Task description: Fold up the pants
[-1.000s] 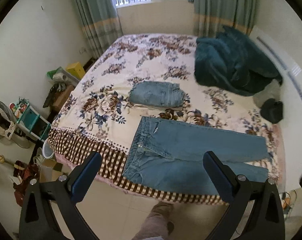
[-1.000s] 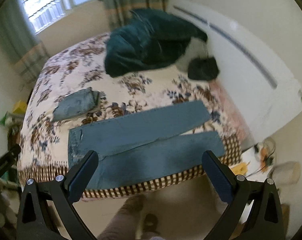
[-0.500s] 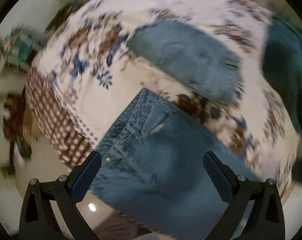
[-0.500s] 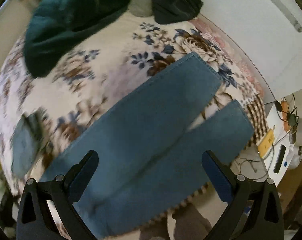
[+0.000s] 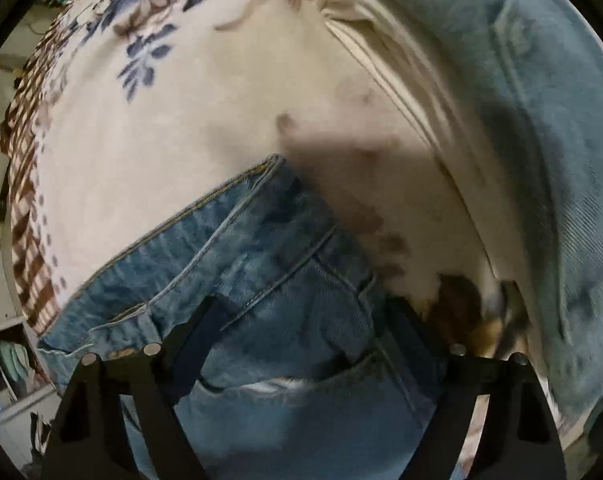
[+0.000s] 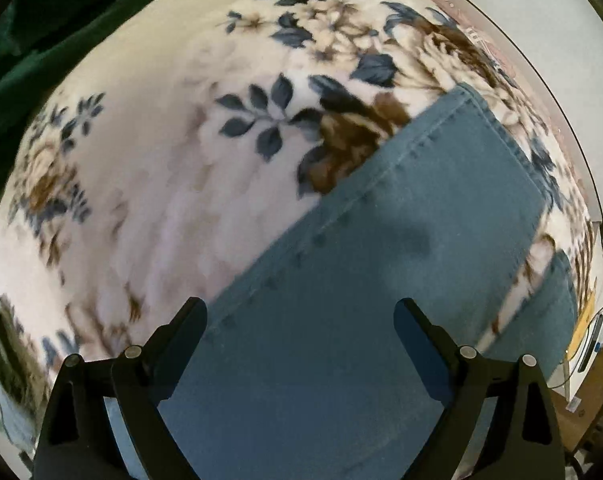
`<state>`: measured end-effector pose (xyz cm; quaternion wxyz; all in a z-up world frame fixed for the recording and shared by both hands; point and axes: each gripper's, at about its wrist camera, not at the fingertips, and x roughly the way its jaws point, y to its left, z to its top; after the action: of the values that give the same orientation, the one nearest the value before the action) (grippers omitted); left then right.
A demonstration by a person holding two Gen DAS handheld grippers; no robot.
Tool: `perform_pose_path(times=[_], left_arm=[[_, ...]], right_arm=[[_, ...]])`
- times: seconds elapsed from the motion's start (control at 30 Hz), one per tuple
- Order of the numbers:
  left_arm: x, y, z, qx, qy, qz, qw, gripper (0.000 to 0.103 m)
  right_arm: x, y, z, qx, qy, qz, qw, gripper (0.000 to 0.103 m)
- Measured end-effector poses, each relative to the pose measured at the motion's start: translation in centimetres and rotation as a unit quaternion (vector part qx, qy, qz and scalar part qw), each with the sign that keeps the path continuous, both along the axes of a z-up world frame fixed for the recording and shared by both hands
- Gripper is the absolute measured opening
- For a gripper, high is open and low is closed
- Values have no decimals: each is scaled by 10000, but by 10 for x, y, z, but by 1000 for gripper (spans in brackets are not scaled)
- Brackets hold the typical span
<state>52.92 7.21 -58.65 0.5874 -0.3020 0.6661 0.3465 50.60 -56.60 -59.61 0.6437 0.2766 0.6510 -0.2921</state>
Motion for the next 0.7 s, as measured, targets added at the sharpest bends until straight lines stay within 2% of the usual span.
perform_pose_path(times=[0.13,0.2,0.33,0.37,0.43,0.5,0.57,0.6,0.7], left_arm=[[12,-11,0,249,167,-82,9995,84],[16,-17,4,340,165,-189,9991,83],[20,-30,19,457,18,-481,9978,66],[20,-31,23,398,-16,-473,9981,65],[18,-29,41,63,-353,-268,9990,65],[15,-23,53,-401,-815,79,9958,65],[16,-19,55,-638,-1022,282,9923,65],[21,-20,50,-664,-903,237,9934,66],[38,-32,37,-419,-379,-218,9982,67]], right_arm=[[16,-10,-20,3,42,-207,9998,96],[25,-12,-33,-47,222,-216,9995,96],[28,-15,-59,22,707,-314,9970,96],[26,-15,-63,124,712,-418,9965,96],[23,-15,-66,228,669,-552,9960,96],[22,-13,-66,206,647,-581,9960,96],[21,-9,-67,160,671,-535,9962,96],[23,-6,-68,124,707,-493,9962,96],[25,4,-77,6,845,-339,9958,96]])
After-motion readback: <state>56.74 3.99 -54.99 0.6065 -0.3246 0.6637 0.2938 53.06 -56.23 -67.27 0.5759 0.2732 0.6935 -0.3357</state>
